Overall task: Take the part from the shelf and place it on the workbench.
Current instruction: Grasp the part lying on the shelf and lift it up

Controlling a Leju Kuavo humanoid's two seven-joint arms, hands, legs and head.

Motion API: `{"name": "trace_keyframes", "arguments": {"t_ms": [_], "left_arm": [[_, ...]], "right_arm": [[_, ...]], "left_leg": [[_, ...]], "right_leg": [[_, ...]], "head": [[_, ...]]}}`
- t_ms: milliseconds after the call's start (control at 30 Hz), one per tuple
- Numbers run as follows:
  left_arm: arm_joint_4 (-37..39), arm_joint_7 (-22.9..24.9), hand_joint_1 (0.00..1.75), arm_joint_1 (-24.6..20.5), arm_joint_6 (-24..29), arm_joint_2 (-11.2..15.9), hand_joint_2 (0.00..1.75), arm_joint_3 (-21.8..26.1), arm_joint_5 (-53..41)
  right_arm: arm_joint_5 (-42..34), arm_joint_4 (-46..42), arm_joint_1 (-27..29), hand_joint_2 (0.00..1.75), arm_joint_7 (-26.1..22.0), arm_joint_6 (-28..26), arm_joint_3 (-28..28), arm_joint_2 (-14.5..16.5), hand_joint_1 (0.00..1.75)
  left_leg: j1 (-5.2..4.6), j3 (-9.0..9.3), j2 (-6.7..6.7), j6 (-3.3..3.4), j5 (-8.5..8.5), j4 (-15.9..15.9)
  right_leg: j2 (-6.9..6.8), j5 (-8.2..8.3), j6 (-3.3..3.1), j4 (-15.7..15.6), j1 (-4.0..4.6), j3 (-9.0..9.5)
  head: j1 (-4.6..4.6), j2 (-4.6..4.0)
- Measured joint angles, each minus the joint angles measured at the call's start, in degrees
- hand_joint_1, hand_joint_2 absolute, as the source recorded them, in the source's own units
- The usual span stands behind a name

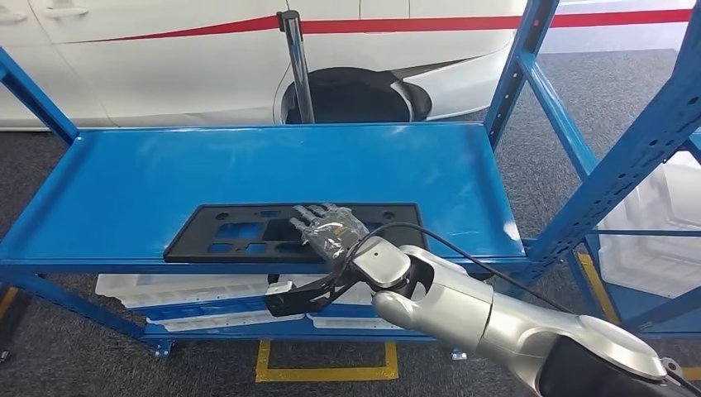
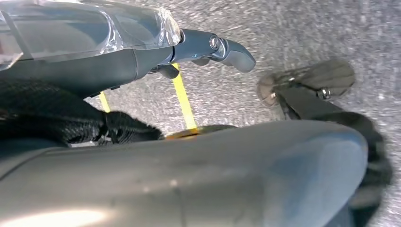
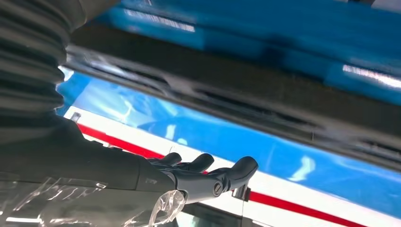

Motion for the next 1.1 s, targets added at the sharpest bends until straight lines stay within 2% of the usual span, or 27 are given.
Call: {"name": "trace_keyframes", "arguments": {"t_ms": [33,67,133,200,233,300,333,367,400,433,467,500,533,567,667,833,900,1000,1100], "left_arm": [[0.0,0.0,0.00,0.0,0.0,0.0,0.00,0.0,0.0],[0.0,0.0,0.00,0.0,0.0,0.0,0.00,0.0,0.0],[0.0,0.0,0.00,0.1,0.0,0.0,0.00,0.0,0.0],[0.0,0.0,0.00,0.1,0.0,0.0,0.00,0.0,0.1],[0.0,0.0,0.00,0.1,0.0,0.0,0.00,-0.1,0.1],[0.0,-0.1,0.00,0.1,0.0,-0.1,0.00,-0.1,0.1],[0.0,-0.2,0.00,0.2,0.0,-0.1,0.00,-0.1,0.1],[0.0,-0.4,0.00,0.2,0.0,-0.1,0.00,-0.1,0.1],[0.0,-0.6,0.00,0.2,0.0,-0.1,0.00,-0.1,0.2],[0.0,-0.8,0.00,0.3,0.0,-0.1,0.00,-0.1,0.2],[0.0,-0.9,0.00,0.3,0.0,-0.1,0.00,-0.1,0.3],[0.0,-1.0,0.00,0.3,0.0,-0.1,0.00,-0.1,0.4],[0.0,-1.1,0.00,0.3,-0.1,-0.1,0.00,-0.1,0.6],[0.0,-1.1,0.00,0.3,-0.1,-0.1,0.00,-0.1,0.8],[0.0,-1.2,0.00,0.3,-0.1,-0.1,0.00,-0.1,1.3],[0.0,-1.4,0.00,0.2,0.0,-0.1,0.00,-0.1,1.4],[0.0,-1.5,0.00,0.2,0.0,-0.1,0.00,-0.1,1.6],[0.0,-1.7,0.00,0.2,0.0,-0.1,0.00,-0.1,2.0],[0.0,-1.9,0.00,0.3,0.0,-0.1,0.00,-0.1,2.1]], "right_arm": [[0.0,0.2,-0.1,1.75,0.0,0.0,0.1,0.0,0.00],[0.0,0.3,-0.2,1.75,0.0,0.1,0.3,0.0,0.00],[-0.3,0.6,-0.3,1.75,0.0,0.3,0.6,0.0,0.00],[-1.0,0.7,-0.5,1.75,0.1,0.7,0.8,0.0,0.00],[-1.5,0.7,-0.7,1.75,0.1,1.2,0.9,0.0,0.00],[-2.9,0.8,-0.8,1.75,0.1,2.3,1.3,0.0,0.00],[-3.5,0.8,-0.7,1.75,0.1,2.8,1.5,0.0,0.00],[-4.1,0.8,-0.7,1.75,0.1,3.2,1.8,-0.1,0.00],[-4.5,0.8,-0.6,1.75,0.2,3.4,2.0,-0.1,0.00],[-4.8,0.8,-0.7,1.75,0.2,3.4,2.2,-0.1,0.13],[-5.2,0.8,-0.8,1.75,0.1,3.5,2.4,-0.1,0.51],[-5.6,0.8,-0.9,1.75,0.1,3.6,2.6,-0.1,0.95],[-6.2,0.7,-1.0,1.75,0.1,3.7,2.8,-0.1,1.39],[-6.8,0.7,-1.1,1.75,0.0,3.9,3.0,0.0,1.70],[-8.8,0.5,-1.3,1.75,0.3,4.5,3.7,0.1,1.75],[-10.2,0.4,-2.2,1.75,1.1,4.6,4.8,0.3,1.75],[-10.5,0.4,-2.7,1.75,1.5,4.6,5.1,0.3,1.75],[-10.7,0.2,-3.4,1.75,2.0,4.4,5.4,0.3,1.75],[-10.8,0.0,-3.8,1.75,2.4,4.3,5.6,0.2,1.75]], "left_leg": [[-0.18,0.94,0.01,0.29,0.59,-2.1],[-0.38,1.31,0.00,0.55,0.37,-2.8],[-0.35,1.67,0.00,1.01,0.16,-3.2],[-0.06,2.38,-0.03,1.55,0.07,-3.8],[0.09,2.78,-0.01,1.84,-0.03,-4.0],[0.05,3.27,0.04,2.25,-0.43,-4.0],[0.05,3.49,0.02,2.33,-0.63,-4.0],[0.05,3.75,-0.03,2.32,-0.86,-3.9],[0.07,4.07,-0.11,2.24,-1.12,-3.9],[0.09,4.46,-0.20,2.08,-1.45,-3.8],[0.10,4.81,-0.29,1.85,-1.83,-3.7],[-0.01,5.04,-0.37,1.56,-2.25,-3.5],[-0.13,5.12,-0.41,1.35,-2.60,-3.3],[-0.26,5.09,-0.43,1.36,-2.85,-3.1],[-0.24,5.09,-0.38,1.82,-3.02,-3.2],[-0.03,5.28,-0.34,1.66,-2.94,-3.6],[0.05,5.29,-0.34,1.36,-2.89,-3.7],[0.19,5.30,-0.34,0.46,-2.89,-3.7],[0.22,5.29,-0.34,0.22,-2.86,-3.7]], "right_leg": [[0.05,-0.24,0.24,-0.1,0.05,0.17],[0.09,-0.41,0.51,-0.1,0.07,0.21],[0.05,-0.74,1.13,-0.2,-0.01,0.35],[-0.13,-1.93,1.66,1.8,0.02,-0.31],[-0.22,-3.21,1.86,4.7,0.03,-1.68],[-0.26,-6.21,2.10,13.0,0.04,-6.36],[-0.26,-6.88,2.18,16.2,0.01,-8.56],[-0.27,-6.41,2.24,17.5,-0.03,-9.87],[-0.29,-4.71,2.23,16.2,-0.09,-9.91],[-0.32,-2.18,2.21,12.7,-0.15,-8.76],[-0.37,0.34,2.16,8.2,-0.20,-7.01],[-0.37,2.09,2.02,4.2,-0.21,-5.31],[-0.34,3.07,1.84,1.6,-0.23,-4.16],[-0.28,3.28,1.68,0.3,-0.21,-3.64],[-0.10,3.18,1.42,0.1,0.03,-3.62],[-0.05,2.96,0.90,0.1,0.38,-3.65],[-0.05,2.94,0.71,0.1,0.49,-3.66],[-0.04,2.92,0.47,0.1,0.63,-3.66],[-0.05,2.95,0.41,0.1,0.65,-3.65]], "head": [[0.01,0.00],[0.01,0.00],[0.02,0.01],[0.08,0.01],[0.11,0.01],[0.17,0.01],[0.18,0.01],[0.19,0.01],[0.19,0.01],[0.19,0.01],[0.20,0.01],[0.20,0.01],[0.20,0.01],[0.19,0.01],[0.17,0.02],[0.17,0.00],[0.17,0.00],[0.17,0.00],[0.17,0.00]]}}
